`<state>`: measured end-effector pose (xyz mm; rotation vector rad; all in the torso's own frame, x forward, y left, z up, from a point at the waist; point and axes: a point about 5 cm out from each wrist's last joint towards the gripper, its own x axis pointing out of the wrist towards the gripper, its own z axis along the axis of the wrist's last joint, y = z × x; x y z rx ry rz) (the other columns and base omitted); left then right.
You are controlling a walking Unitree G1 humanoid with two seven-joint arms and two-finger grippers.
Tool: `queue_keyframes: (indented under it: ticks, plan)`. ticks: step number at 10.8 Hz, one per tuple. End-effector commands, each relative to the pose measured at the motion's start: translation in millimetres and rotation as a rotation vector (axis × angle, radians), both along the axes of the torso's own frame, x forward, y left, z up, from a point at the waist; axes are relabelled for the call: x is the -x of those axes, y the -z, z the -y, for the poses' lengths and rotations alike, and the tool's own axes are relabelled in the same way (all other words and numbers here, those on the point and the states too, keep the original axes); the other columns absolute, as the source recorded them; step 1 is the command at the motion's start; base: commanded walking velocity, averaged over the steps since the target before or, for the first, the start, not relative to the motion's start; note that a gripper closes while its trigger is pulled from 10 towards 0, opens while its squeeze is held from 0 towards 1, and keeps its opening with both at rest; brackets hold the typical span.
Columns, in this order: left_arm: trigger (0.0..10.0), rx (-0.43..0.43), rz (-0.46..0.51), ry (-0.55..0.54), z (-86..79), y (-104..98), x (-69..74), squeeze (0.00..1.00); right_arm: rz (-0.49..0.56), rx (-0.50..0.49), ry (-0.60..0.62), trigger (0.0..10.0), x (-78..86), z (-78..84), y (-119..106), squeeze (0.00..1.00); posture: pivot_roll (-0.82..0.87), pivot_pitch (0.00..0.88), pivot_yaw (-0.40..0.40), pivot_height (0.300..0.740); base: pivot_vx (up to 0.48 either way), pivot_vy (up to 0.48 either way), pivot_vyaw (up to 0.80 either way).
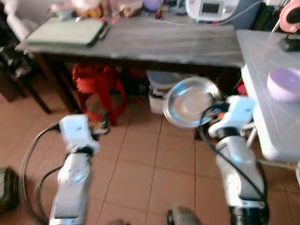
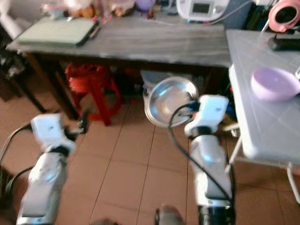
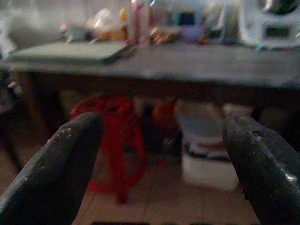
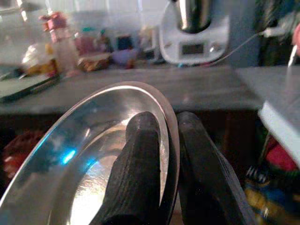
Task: Setting the table
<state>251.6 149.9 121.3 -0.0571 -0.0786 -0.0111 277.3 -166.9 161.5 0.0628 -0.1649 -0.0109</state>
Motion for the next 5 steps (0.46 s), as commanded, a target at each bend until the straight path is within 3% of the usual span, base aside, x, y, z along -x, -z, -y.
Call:
queue_keyframes:
  ticks: [1, 4, 5]
  plan:
    - [10.0, -0.003, 0.003, 0.017, 3.1, -0.8, 0.3, 0.0, 0.005, 0.004, 0.008, 0.0, -2.6, 1.5, -0.8, 0.0, -0.01, 0.045, 0.048, 0.74, 0.48, 0.0, 0.0]
    - [10.0, -0.013, 0.009, 0.103, 24.2, 1.6, 0.5, 0.0, 0.021, -0.042, 0.038, 0.0, -13.0, 6.3, -5.4, 0.0, 0.0, 0.042, 0.034, 0.74, 0.48, 0.0, 0.0]
    - [10.0, -0.017, 0.009, 0.096, 22.3, 1.7, -2.5, 0.0, 0.019, -0.044, 0.029, 0.0, -15.2, 4.1, -5.0, 0.0, 0.0, 0.044, 0.033, 0.74, 0.48, 0.0, 0.0]
